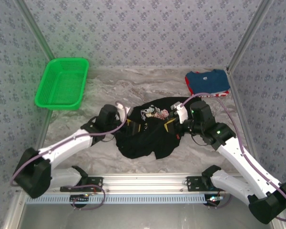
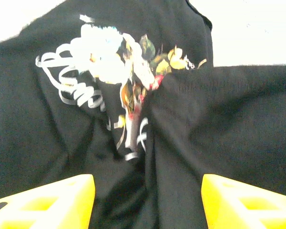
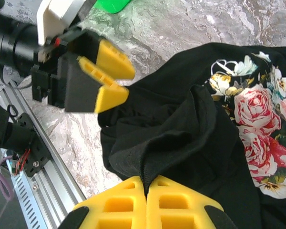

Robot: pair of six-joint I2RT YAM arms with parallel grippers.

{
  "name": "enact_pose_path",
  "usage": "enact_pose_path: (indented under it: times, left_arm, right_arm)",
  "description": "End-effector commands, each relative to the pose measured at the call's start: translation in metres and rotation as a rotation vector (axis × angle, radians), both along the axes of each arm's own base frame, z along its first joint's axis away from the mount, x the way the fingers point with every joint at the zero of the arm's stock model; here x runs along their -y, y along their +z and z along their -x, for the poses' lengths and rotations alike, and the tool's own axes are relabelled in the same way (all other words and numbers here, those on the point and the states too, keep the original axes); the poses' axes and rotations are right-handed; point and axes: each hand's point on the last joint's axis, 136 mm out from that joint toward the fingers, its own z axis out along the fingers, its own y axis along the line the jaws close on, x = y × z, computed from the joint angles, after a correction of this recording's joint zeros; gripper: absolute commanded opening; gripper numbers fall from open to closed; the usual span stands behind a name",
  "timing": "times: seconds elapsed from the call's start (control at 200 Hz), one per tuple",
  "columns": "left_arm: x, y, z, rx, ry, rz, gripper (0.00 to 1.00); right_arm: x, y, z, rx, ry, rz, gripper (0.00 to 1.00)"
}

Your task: Fold the inside-out t-shirt

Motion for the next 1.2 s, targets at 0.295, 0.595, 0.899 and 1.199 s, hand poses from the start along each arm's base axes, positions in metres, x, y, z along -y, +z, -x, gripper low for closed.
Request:
enact_pose_path:
  times: [0.295, 0.595, 0.899, 1.199]
  left_arm:
    - [0.07, -0.024, -0.005, -0.059, -0.323, -0.038, 0.65]
    - [0.093, -0.025, -0.003, -0.063, -0.397, -0.032, 0.55]
    - [0.08, 0.01, -0.009, -0.03, -0.348, -0.023, 0.0]
    - [-0.028, 0.09, 0.01, 0.077, -0.006, 0.001, 0.0]
  right_arm:
    - [0.05, -0.072, 0.003, -0.254, -0.301, 0.126, 0.0]
    - [0.056, -0.072, -0.003, -0.246, -0.323, 0.143, 0.0]
    - [0.079, -0.037, -0.011, -0.13, -0.413, 0.163, 0.0]
    - [0.056, -0.001, -0.005, 0.034, -0.28, 0.097, 0.0]
